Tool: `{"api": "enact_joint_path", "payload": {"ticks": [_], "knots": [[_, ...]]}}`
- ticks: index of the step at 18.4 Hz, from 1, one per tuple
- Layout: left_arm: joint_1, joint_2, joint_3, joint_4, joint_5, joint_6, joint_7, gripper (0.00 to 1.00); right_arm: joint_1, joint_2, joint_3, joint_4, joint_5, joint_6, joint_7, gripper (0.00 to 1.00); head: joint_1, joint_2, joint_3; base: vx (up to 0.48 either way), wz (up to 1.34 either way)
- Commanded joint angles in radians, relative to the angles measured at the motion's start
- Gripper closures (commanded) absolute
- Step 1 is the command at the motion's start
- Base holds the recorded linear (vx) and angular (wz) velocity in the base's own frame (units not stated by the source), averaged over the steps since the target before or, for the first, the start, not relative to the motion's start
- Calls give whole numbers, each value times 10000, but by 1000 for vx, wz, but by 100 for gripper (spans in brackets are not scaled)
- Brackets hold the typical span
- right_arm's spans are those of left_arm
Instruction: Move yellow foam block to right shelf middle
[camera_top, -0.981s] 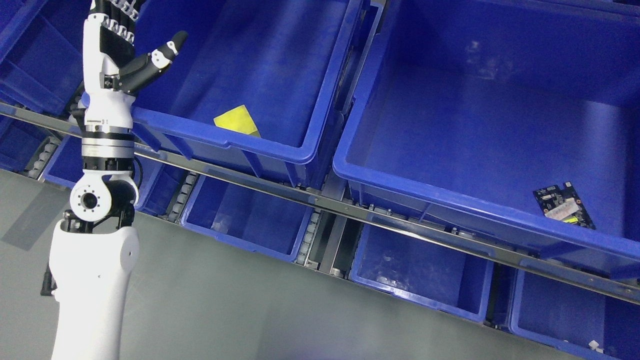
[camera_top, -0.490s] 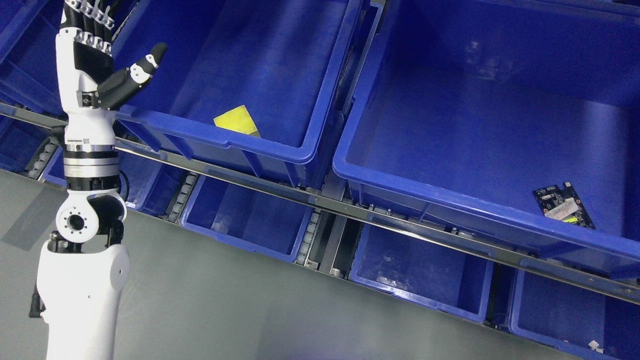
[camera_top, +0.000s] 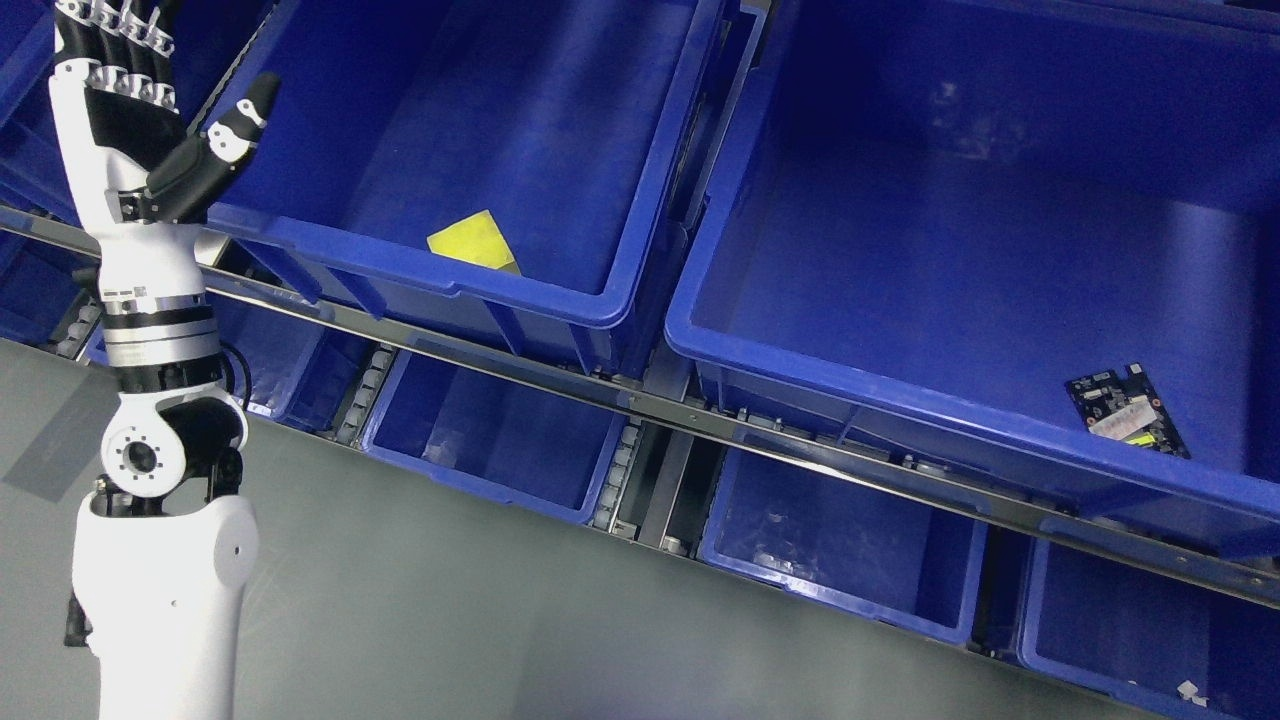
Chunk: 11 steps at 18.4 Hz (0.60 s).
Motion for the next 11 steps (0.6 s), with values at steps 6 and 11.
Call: {"api": "enact_joint_path", "payload": {"ticks": [6,11], "knots": [[-39,-868,-85,-156,759,577,49,4,16,-175,0,-175,31,-4,5,0,0,0,0,0,0],[-39,-837,-85,-156,759,592,49,4,16,-175,0,-175,31,-4,5,0,0,0,0,0,0]]}}
